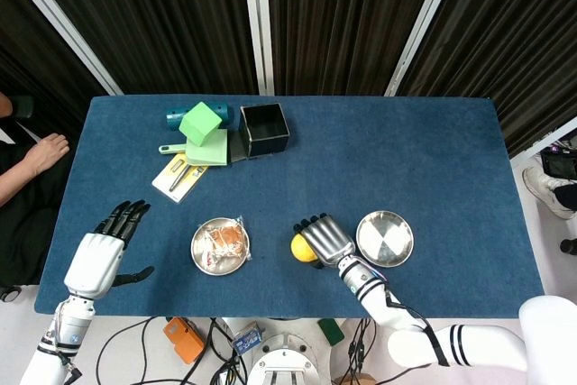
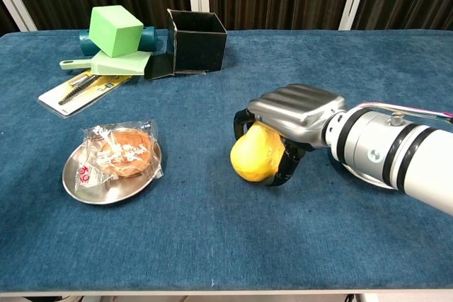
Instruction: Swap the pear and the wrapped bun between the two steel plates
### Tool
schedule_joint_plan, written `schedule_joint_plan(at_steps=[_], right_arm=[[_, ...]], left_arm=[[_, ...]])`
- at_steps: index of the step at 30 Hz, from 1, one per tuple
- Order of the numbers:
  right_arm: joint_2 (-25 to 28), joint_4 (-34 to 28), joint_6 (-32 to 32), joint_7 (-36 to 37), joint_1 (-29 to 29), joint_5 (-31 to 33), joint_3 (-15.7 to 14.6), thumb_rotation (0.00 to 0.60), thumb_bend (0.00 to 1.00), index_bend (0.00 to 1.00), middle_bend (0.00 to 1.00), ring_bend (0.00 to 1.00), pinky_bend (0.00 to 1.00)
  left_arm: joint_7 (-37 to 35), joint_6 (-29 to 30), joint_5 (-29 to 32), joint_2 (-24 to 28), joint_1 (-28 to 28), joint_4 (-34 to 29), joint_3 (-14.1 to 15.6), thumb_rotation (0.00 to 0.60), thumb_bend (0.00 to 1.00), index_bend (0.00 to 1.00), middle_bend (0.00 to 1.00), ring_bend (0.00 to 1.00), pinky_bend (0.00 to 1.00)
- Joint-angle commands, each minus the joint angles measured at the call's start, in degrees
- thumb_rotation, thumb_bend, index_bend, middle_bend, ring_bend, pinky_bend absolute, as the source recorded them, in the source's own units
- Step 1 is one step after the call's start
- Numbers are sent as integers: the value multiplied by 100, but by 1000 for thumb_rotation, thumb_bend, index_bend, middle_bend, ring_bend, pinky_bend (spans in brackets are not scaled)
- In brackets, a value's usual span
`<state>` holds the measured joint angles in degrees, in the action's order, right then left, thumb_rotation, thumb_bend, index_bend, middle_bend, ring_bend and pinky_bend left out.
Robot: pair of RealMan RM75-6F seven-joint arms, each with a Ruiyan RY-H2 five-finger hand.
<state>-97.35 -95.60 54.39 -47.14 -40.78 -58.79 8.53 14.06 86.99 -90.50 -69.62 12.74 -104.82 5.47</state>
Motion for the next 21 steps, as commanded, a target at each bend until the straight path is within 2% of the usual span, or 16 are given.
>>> schedule_joint_plan(at_steps=[1, 5, 9, 12, 18, 21], right_arm=[[58, -74, 201, 162, 21, -161, -11, 600, 403, 722, 629, 642, 692], [383, -256, 599, 386, 169, -632, -68, 600, 412, 740, 645, 656, 706], [948, -279, 1126, 476, 473, -1124, -286, 600, 411, 728, 645, 656, 706], [1318, -177, 1312, 695, 702, -1232, -437, 600, 411, 709, 644, 654, 706], [1560, 361, 1116, 1479, 920, -1291, -656, 600, 411, 651, 644, 618, 708], [1532, 624, 1002, 1797, 958, -1434, -750, 600, 411, 583, 631, 576, 676]], left_arm=[[3, -10, -28, 3, -27, -1, -28, 600, 0, 62, 68, 60, 315], [-21, 31, -86, 26, -95, 6, -65, 600, 0, 62, 68, 60, 315], [-74, 115, -187, 72, -184, 98, -84, 600, 0, 61, 68, 61, 315], [-133, 79, -154, 88, -218, 142, -109, 600, 0, 61, 67, 60, 315], [-97, -138, -60, 37, -202, 190, -159, 600, 0, 62, 57, 61, 315], [-48, -216, -49, -7, -194, 196, -186, 600, 0, 61, 57, 60, 315]])
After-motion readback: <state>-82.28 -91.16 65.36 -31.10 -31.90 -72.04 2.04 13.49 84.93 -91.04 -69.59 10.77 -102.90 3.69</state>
